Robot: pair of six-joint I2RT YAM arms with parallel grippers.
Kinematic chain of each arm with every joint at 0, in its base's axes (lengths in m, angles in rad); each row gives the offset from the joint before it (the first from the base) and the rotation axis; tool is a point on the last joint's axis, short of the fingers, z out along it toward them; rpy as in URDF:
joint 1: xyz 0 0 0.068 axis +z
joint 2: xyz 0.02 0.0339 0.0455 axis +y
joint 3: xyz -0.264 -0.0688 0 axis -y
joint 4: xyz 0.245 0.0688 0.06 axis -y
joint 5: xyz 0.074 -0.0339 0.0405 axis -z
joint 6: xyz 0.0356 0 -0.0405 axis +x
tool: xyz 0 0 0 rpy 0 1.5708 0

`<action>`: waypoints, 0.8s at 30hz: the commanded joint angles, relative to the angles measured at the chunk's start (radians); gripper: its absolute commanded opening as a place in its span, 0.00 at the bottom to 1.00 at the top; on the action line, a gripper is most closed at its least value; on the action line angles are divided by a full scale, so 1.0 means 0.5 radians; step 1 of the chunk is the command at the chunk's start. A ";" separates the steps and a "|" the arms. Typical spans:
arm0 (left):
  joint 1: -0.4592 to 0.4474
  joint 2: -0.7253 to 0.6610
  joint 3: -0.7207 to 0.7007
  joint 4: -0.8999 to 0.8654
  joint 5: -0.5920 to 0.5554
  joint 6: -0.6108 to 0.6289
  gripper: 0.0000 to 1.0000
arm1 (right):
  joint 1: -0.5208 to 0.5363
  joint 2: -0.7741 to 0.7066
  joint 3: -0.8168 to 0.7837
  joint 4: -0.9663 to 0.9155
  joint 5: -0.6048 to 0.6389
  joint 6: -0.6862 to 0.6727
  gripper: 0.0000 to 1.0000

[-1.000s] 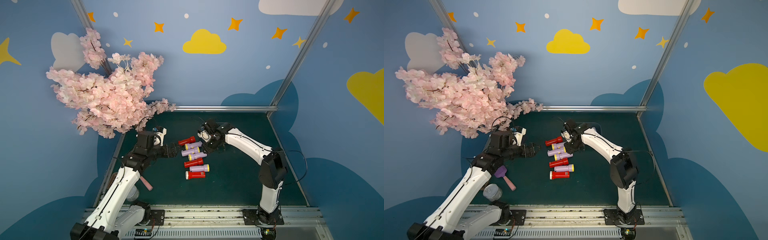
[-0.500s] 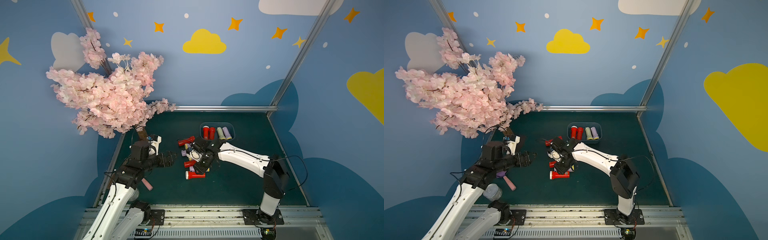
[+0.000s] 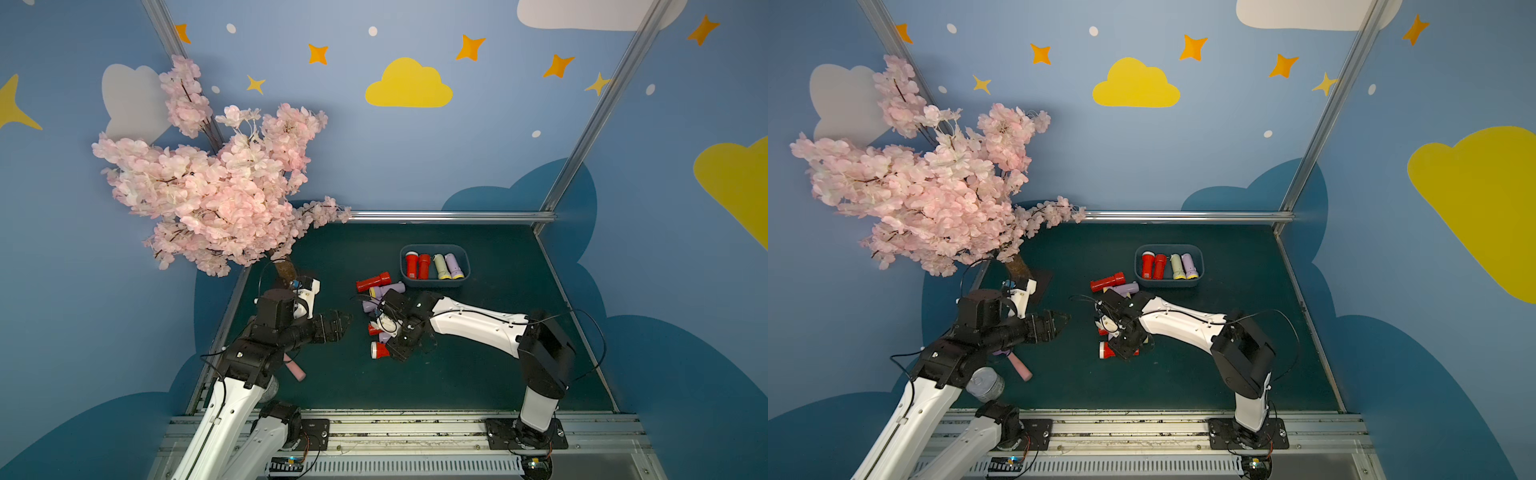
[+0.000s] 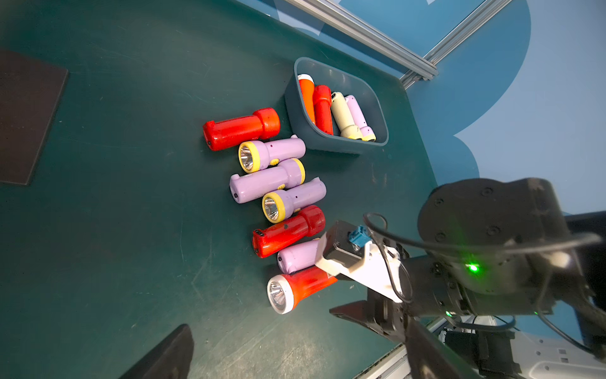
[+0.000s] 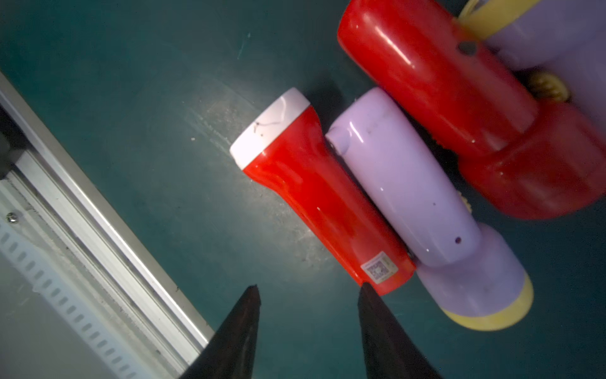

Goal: Put the flashlights into the storage boxes
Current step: Pick up the flashlight from the center of the board.

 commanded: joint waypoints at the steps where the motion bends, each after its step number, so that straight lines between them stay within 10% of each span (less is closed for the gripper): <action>1: 0.010 -0.034 0.011 -0.077 -0.025 0.049 0.99 | -0.005 0.079 -0.007 0.057 0.043 -0.071 0.50; 24: 0.020 -0.058 0.002 -0.063 -0.081 0.036 0.99 | -0.064 0.187 -0.051 0.057 -0.115 -0.148 0.49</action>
